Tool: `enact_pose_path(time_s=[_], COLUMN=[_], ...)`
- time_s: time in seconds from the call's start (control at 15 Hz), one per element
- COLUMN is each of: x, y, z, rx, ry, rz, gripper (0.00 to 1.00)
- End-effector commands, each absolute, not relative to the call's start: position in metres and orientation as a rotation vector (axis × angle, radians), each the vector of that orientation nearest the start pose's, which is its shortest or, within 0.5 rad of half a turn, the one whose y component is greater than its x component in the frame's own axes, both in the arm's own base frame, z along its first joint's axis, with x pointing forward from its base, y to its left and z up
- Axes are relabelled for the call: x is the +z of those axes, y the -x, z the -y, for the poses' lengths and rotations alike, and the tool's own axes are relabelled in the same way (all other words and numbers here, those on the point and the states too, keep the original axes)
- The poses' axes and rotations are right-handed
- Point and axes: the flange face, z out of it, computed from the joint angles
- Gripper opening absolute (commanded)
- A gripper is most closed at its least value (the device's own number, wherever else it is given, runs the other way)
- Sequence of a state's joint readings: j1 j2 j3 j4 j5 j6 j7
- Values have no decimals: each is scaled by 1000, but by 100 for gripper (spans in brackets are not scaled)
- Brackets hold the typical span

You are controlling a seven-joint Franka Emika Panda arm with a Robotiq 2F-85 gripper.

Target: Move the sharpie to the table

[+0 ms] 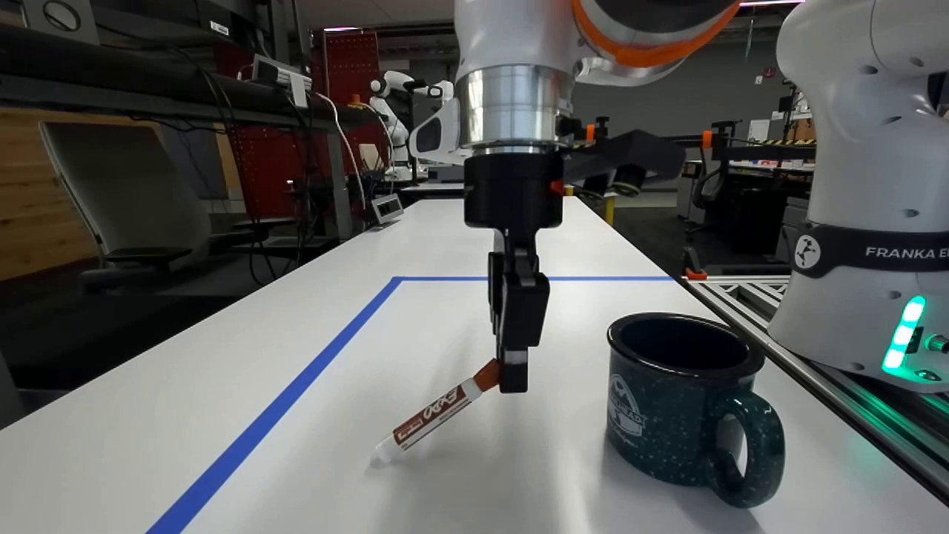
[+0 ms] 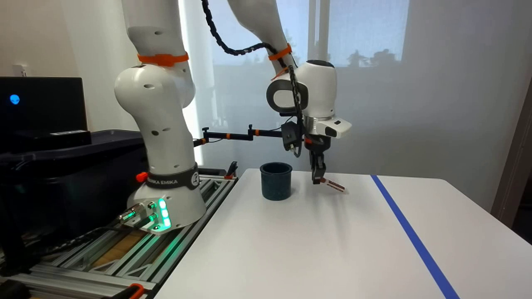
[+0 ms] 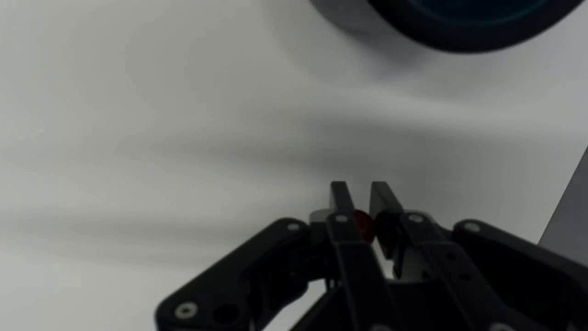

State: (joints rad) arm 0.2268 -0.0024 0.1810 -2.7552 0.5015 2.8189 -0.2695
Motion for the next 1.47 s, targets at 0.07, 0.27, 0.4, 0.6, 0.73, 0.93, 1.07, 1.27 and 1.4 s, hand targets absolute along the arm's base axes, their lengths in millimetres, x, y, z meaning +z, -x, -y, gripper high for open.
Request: enact_pose_path(time_s=[0.07, 0.27, 0.4, 0.6, 0.73, 0.93, 1.07, 1.27, 1.4], x=[208, 202, 200, 211, 227, 259, 286, 315, 334], y=[-367, -365, -363, -362, -361, -333, -332, -306, -295], z=[-126, -123, -124, -127, -131, -132, -140, -140, -139], rx=[-47, 4, 47, 112, 164, 268, 340, 469, 526], ry=[2912, 2916, 2931, 2969, 3009, 3054, 3064, 3053, 3062], rz=[389, 463, 506, 587, 622, 618, 582, 502, 433], gripper=[4, 4, 44, 65, 81, 99, 100, 100, 100])
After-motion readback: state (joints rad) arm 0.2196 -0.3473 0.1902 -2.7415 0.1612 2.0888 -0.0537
